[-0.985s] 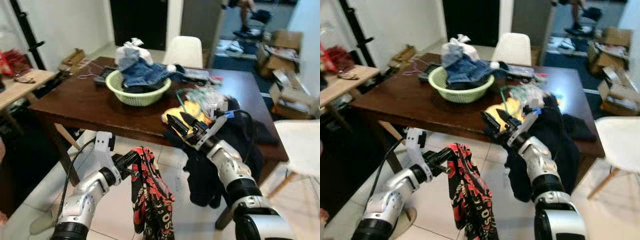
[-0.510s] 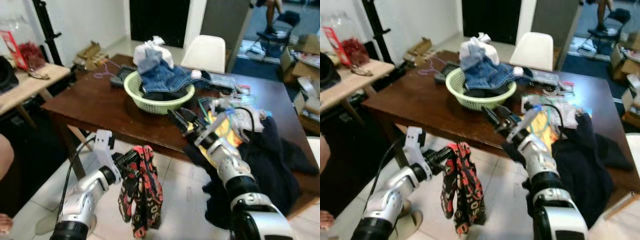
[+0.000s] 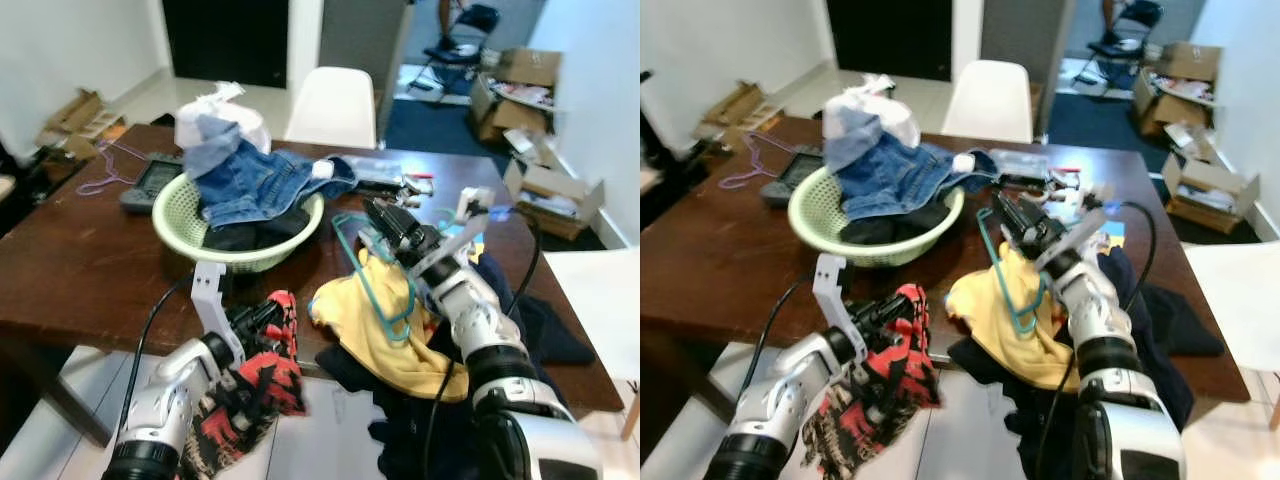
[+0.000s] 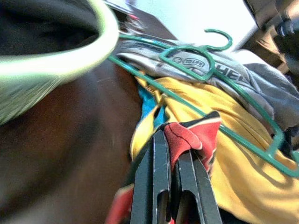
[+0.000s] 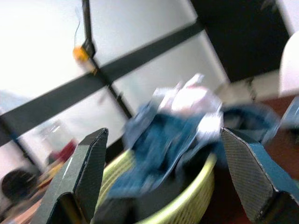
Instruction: Hang hanger
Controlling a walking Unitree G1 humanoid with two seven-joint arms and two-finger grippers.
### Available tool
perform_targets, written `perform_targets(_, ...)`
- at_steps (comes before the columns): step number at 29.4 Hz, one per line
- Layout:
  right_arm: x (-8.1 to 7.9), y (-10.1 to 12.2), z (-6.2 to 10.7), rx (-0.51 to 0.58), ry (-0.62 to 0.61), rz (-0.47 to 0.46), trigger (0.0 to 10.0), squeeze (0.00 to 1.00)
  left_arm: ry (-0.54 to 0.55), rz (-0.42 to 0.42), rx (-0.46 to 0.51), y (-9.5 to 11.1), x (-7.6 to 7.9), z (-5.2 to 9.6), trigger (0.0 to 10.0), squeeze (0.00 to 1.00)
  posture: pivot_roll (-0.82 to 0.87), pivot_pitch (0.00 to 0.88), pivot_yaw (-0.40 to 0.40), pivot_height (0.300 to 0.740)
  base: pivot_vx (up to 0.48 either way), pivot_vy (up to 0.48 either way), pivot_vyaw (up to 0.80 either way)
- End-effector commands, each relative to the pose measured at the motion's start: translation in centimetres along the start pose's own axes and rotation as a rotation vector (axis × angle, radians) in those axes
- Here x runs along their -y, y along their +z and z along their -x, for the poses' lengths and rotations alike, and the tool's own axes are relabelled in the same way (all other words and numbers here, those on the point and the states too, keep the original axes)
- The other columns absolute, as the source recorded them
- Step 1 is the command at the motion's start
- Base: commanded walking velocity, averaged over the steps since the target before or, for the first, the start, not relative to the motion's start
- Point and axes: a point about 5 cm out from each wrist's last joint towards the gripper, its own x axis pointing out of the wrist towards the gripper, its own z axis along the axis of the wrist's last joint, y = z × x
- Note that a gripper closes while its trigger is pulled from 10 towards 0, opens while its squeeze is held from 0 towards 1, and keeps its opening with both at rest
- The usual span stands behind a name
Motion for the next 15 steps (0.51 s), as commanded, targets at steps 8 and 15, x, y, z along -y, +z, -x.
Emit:
perform_targets(8,-2.0,3.4,-1.7,-0.004,0.066,0.216,10.0,0.00,-0.301,0.039,-0.093,-1.3,3.3,0.9,10.0,0.00,0.09,0.000,-0.052,0.740,0.000,0.000,0.00)
perform_targets(15,-4.8,4.3,-2.1,-0.097,0.229,0.328,10.0,0.00,-0.407,0.046,-0.157,-2.1,4.5,1.6,10.0,0.00,0.09,0.000,-0.054,0.740,0.000,0.000,0.00)
